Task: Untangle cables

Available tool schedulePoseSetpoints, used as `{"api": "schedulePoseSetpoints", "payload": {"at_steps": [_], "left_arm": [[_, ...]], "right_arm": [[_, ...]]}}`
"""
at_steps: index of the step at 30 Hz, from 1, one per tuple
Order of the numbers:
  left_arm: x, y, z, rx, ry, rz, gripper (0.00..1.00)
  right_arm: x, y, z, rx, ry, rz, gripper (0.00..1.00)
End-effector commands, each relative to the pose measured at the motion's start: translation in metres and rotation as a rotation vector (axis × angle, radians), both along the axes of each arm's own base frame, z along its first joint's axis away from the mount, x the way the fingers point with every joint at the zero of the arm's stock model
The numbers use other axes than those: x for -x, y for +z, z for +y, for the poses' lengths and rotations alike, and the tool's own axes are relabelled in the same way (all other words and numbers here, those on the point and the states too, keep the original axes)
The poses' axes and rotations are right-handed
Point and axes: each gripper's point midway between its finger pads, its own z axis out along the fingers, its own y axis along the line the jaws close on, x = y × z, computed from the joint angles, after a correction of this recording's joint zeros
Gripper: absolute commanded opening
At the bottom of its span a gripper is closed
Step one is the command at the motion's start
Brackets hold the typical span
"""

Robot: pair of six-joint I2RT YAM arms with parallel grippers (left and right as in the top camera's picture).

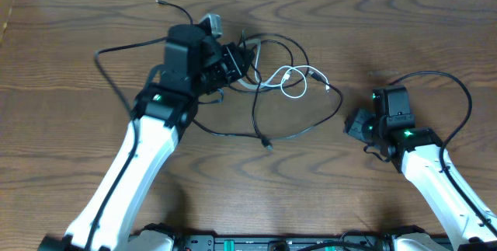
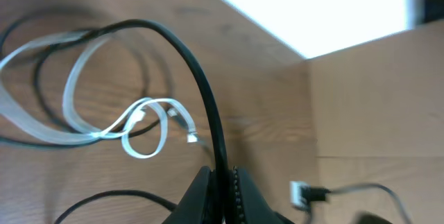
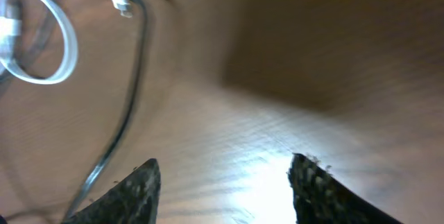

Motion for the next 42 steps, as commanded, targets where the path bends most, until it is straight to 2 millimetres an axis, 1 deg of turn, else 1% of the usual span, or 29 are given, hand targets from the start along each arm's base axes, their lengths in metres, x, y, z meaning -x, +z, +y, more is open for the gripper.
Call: {"api": "schedulePoseSetpoints", "payload": {"at_steps": [1, 3, 5, 6, 7, 8, 10, 13, 16, 19, 21, 23, 25, 28, 30, 32, 34, 37, 40, 42], "left_arm": [[0.02, 0.051, -0.008, 0.038, -0.108, -0.14, 0.08], [0.034, 0.061, -0.016, 0.051, -0.184, -0.178, 0.07], [0.051, 0.069, -0.028, 0.072, -0.296, -0.215, 0.07], [0.061, 0.072, -0.035, 0.083, -0.36, -0.231, 0.07], [0.07, 0.074, -0.041, 0.094, -0.419, -0.243, 0.07], [0.085, 0.074, -0.054, 0.106, -0.528, -0.272, 0.07], [0.097, 0.072, -0.065, 0.104, -0.613, -0.301, 0.07], [0.111, 0.063, -0.075, 0.087, -0.697, -0.313, 0.07], [0.123, 0.053, -0.082, 0.064, -0.748, -0.298, 0.07], [0.137, 0.047, -0.09, 0.051, -0.8, -0.292, 0.07], [0.142, 0.043, -0.094, 0.031, -0.818, -0.292, 0.08], [0.139, 0.032, -0.094, -0.029, -0.781, -0.269, 0.07], [0.126, 0.009, -0.084, -0.166, -0.689, -0.231, 0.07], [0.099, -0.034, -0.05, -0.459, -0.482, -0.142, 0.08], [0.087, -0.054, -0.027, -0.617, -0.382, -0.097, 0.07], [0.081, -0.074, -0.01, -0.74, -0.329, -0.043, 0.07], [0.084, -0.086, -0.011, -0.753, -0.35, -0.007, 0.07], [0.088, -0.099, -0.019, -0.769, -0.39, 0.02, 0.07], [0.092, -0.107, -0.037, -0.78, -0.446, -0.005, 0.07], [0.096, -0.109, -0.051, -0.789, -0.495, -0.043, 0.07]], "right_arm": [[-0.008, 0.015, 0.025, -0.096, 0.147, -0.066, 0.61], [-0.012, 0.022, 0.038, -0.147, 0.209, -0.103, 0.65], [-0.015, 0.03, 0.05, -0.193, 0.276, -0.143, 0.66], [-0.016, 0.035, 0.057, -0.218, 0.312, -0.164, 0.69], [-0.016, 0.039, 0.063, -0.242, 0.347, -0.183, 0.72], [-0.015, 0.051, 0.077, -0.296, 0.438, -0.231, 0.73], [-0.013, 0.06, 0.089, -0.341, 0.52, -0.274, 0.75], [-0.016, 0.059, 0.086, -0.321, 0.507, -0.279, 0.75], [-0.024, 0.057, 0.077, -0.285, 0.443, -0.279, 0.78], [-0.031, 0.063, 0.079, -0.291, 0.435, -0.317, 0.79], [-0.037, 0.067, 0.079, -0.322, 0.394, -0.327, 0.79], [-0.041, 0.067, 0.08, -0.346, 0.363, -0.322, 0.78], [-0.042, 0.063, 0.078, -0.353, 0.33, -0.3, 0.75], [-0.04, 0.045, 0.067, -0.323, 0.242, -0.224, 0.73], [-0.037, 0.034, 0.061, -0.295, 0.212, -0.184, 0.73], [-0.033, 0.025, 0.057, -0.266, 0.213, -0.154, 0.73], [-0.032, 0.022, 0.057, -0.247, 0.242, -0.154, 0.73], [-0.03, 0.022, 0.056, -0.217, 0.279, -0.153, 0.74], [-0.028, 0.017, 0.045, -0.155, 0.241, -0.113, 0.74], [-0.024, 0.012, 0.032, -0.097, 0.192, -0.073, 0.74]]}}
